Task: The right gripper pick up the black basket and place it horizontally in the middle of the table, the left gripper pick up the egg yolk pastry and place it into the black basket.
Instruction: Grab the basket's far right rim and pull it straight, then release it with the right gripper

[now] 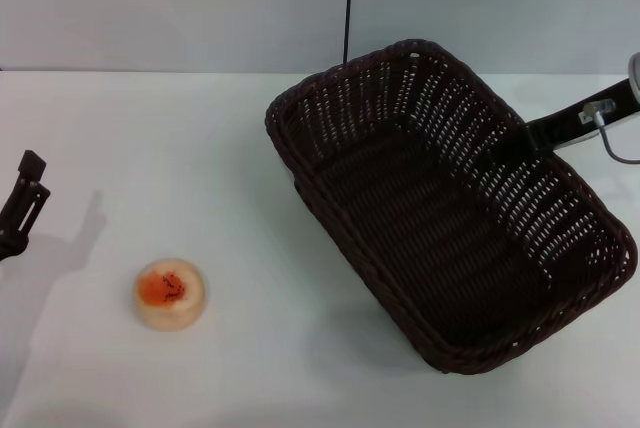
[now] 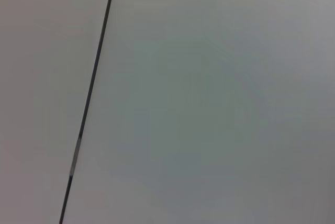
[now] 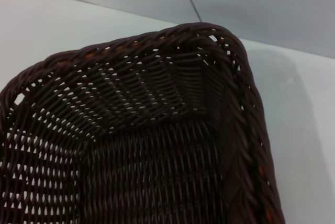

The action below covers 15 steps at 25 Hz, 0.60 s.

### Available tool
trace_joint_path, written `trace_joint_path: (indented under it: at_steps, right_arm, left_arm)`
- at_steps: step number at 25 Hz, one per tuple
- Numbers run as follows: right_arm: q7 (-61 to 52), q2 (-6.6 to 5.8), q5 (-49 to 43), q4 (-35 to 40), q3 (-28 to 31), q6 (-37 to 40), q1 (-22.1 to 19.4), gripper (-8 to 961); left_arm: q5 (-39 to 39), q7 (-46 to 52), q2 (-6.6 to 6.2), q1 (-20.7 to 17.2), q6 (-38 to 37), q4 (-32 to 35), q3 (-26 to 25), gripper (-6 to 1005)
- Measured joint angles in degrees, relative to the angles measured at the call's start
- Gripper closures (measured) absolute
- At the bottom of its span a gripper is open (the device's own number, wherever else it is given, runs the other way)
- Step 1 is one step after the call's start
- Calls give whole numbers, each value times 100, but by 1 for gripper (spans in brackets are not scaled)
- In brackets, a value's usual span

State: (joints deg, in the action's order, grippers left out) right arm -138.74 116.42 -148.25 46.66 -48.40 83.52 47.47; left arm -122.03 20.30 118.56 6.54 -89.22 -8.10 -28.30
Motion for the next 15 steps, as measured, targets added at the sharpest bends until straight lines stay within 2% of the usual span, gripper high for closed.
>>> trace_joint_path:
  at_steps: [8,11,15]
  right_arm:
    - [9,6,4,150,-11,23,-21,390]
    - [68,5,4,259,-12,72,-27,614]
    - [481,-19,2,688,-11,482,2,773]
  left_arm:
    - [25,0,-8,-32,4,3,-31,172]
    - [27,0,-9,-17,15,7,-41,172]
    - [38,0,-18,-13,9,44,-46,172]
